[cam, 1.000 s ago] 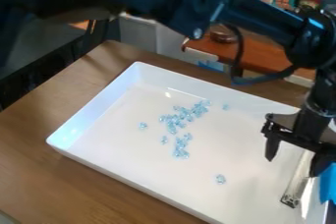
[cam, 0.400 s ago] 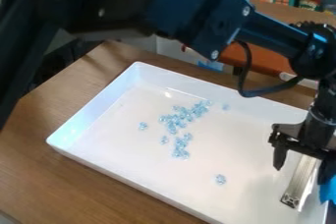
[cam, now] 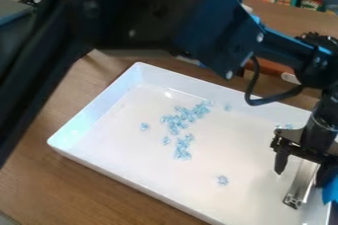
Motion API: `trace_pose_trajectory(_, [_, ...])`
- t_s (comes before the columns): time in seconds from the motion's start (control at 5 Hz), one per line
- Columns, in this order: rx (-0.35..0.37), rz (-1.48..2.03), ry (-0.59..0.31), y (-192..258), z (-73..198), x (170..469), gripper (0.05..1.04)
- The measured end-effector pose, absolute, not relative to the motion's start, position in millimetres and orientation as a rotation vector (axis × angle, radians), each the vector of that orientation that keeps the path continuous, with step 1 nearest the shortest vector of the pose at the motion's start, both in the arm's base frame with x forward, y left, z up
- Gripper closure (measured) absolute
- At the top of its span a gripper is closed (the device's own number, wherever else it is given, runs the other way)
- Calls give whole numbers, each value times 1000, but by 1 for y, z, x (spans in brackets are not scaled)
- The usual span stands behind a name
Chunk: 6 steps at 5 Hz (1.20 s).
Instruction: Sweep into pile
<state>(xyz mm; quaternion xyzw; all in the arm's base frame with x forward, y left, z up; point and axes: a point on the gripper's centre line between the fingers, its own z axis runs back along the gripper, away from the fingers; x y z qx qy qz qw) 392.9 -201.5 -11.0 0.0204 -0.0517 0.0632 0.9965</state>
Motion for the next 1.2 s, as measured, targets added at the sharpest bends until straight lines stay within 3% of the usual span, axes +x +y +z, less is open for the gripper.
trace_pose_trajectory(0.4, [51,134,-115,-215,-17,406,680])
trace_pose_trajectory(0.8, [34,157,-98,-225,-17,426,697])
trace_pose_trajectory(1.2, [12,188,-50,-203,-11,447,697])
